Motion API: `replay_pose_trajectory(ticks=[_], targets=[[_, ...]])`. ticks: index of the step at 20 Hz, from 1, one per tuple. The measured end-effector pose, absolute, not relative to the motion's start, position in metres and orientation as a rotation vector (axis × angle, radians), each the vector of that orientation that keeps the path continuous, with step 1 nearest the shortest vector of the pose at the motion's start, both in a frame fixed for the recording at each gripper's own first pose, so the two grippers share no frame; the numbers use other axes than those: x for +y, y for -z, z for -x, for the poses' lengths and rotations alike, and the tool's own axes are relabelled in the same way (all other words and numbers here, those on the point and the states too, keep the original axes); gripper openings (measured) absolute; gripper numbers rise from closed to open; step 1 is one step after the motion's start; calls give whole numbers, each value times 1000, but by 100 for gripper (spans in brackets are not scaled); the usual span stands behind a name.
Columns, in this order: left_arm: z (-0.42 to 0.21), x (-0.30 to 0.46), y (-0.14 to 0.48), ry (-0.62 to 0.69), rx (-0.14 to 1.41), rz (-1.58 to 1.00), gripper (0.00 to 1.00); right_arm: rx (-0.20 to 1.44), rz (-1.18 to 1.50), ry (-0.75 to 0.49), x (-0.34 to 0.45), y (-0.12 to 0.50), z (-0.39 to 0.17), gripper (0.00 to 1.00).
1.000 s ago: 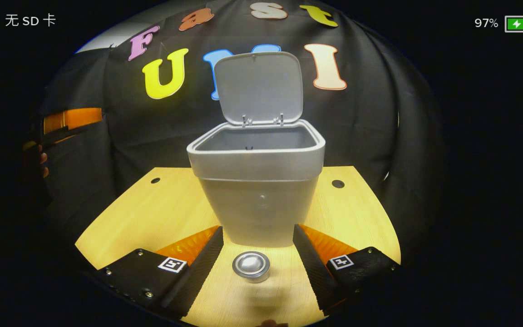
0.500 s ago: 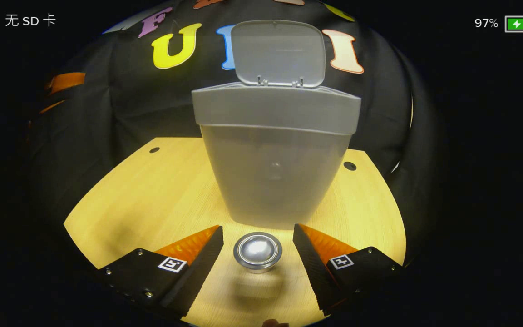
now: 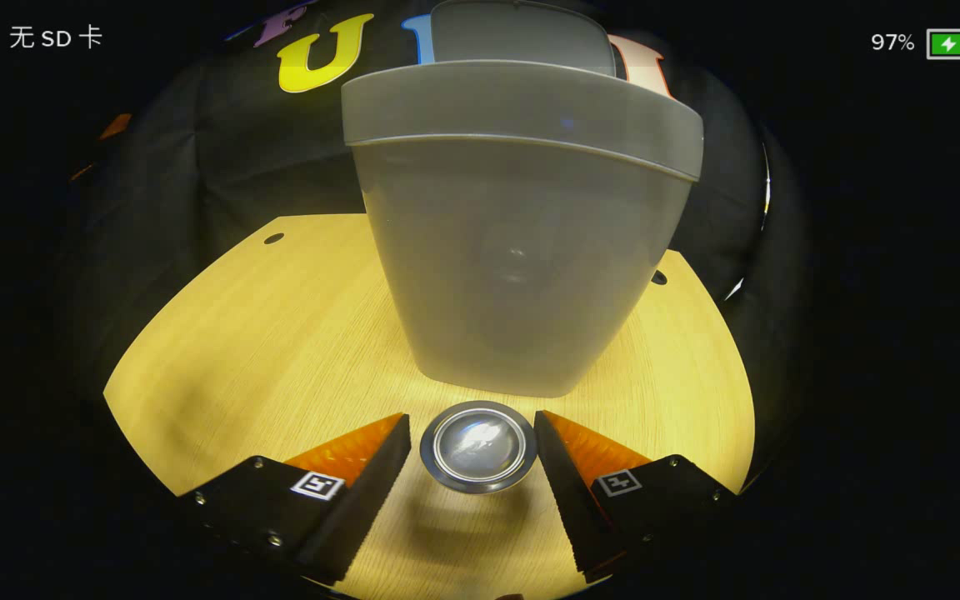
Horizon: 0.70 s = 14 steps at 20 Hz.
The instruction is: Press the lid of the desktop garbage bin to open it, pick up the crumpled paper on the desktop and throw it into the bin, then pick up the pop can on the desktop and drop it into the bin, and finally close the garbage bin lid.
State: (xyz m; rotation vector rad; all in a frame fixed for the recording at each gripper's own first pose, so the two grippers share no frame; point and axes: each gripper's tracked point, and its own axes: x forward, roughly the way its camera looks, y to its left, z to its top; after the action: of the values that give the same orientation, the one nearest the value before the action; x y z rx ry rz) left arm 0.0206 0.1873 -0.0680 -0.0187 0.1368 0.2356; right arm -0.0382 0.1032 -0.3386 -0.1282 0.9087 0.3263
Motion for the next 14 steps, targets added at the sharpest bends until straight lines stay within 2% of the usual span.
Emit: replay_pose_trajectory(ticks=[2, 3, 6, 8, 10, 11, 12, 13, 14], targets=[[-21, 188, 71, -239, 142, 26, 96, 910, 128, -325, 102, 339, 39, 92], [-22, 189, 71, -238, 143, 30, 96, 919, 127, -325, 101, 341, 39, 84], [-24, 185, 74, -233, 147, 41, 96, 917, 135, -316, 98, 338, 38, 84], [-26, 181, 74, -227, 148, 45, 90, 906, 143, -320, 98, 334, 38, 83], [-28, 178, 74, -219, 146, 45, 96, 888, 139, -334, 101, 324, 40, 83], [-29, 176, 75, -215, 145, 45, 93, 878, 136, -340, 103, 318, 38, 83], [-30, 174, 75, -210, 145, 46, 96, 867, 135, -345, 105, 312, 37, 83], [-31, 173, 75, -206, 145, 47, 93, 856, 135, -353, 107, 306, 36, 83], [-33, 171, 75, -202, 145, 48, 96, 845, 133, -364, 111, 300, 37, 83]])
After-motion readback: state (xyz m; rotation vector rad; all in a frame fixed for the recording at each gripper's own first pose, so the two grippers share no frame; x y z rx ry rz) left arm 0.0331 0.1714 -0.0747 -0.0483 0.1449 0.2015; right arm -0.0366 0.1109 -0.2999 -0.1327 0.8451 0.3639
